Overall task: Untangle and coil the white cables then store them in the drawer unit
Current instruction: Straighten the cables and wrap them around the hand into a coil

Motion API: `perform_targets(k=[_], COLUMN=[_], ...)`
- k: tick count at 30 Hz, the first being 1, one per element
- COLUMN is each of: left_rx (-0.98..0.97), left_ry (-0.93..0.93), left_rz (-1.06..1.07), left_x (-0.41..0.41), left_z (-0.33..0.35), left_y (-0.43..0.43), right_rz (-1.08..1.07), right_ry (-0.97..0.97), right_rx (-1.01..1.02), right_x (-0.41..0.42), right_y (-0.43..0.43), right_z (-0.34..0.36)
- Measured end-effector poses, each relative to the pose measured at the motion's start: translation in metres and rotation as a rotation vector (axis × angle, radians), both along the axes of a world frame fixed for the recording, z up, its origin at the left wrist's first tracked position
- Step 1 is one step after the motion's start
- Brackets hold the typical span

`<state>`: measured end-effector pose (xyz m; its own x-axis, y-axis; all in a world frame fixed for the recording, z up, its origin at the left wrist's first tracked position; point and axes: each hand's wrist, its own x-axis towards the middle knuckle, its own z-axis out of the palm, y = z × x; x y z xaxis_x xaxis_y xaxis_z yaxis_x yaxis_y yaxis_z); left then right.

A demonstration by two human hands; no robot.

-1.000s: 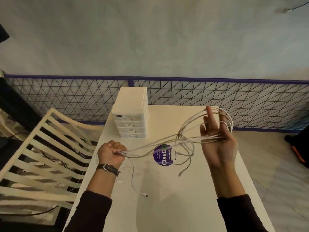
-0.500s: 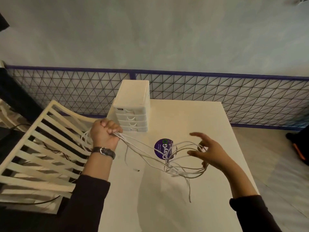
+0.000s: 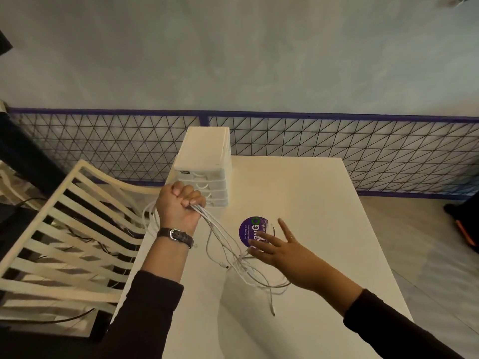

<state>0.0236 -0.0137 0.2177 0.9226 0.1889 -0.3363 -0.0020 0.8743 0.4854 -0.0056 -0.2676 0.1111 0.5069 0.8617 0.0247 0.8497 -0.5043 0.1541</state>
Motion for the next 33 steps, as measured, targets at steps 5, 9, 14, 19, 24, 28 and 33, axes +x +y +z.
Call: perform_targets(k=[5,9,14,19,24,28,33], left_rx=[-0.044,-0.02,0.056,0.115,0.138,0.149,0.063], left_ry=[-0.012,-0.028,-0.033,0.021,0.093,0.142,0.159], left_rz=[-0.024,-0.041,-0.036,0.07,0.125,0.166,0.257], left_x=[-0.003,-0.004,-0.006,-0.007,-0.005,-0.008,-0.011], left_z=[-0.001,-0.001,-0.006,-0.016,-0.026,-0.036,-0.04], left_y=[-0.015,-0.025,-0.015,0.021,0.036,0.042,0.064], right_rz=[-0.088,-0.473,-0.759,-0.715,-0.61,-0.623,-0.88], right_ry=[0.156,0.725,0.64,0.469,0.447,0.794,0.932], right_rx=[0.105,0.34,0.275,0.085,0.67,1.438,1.998], right_x=[0.006,-0.002,0.003,0.014,0.006,0.014,0.016], right_y=[0.027,0.061,0.075,0.062,0.041,0.022,-0.023], right_z=[-0.013,0.002,0.01,0.035,0.066,0.077,0.054])
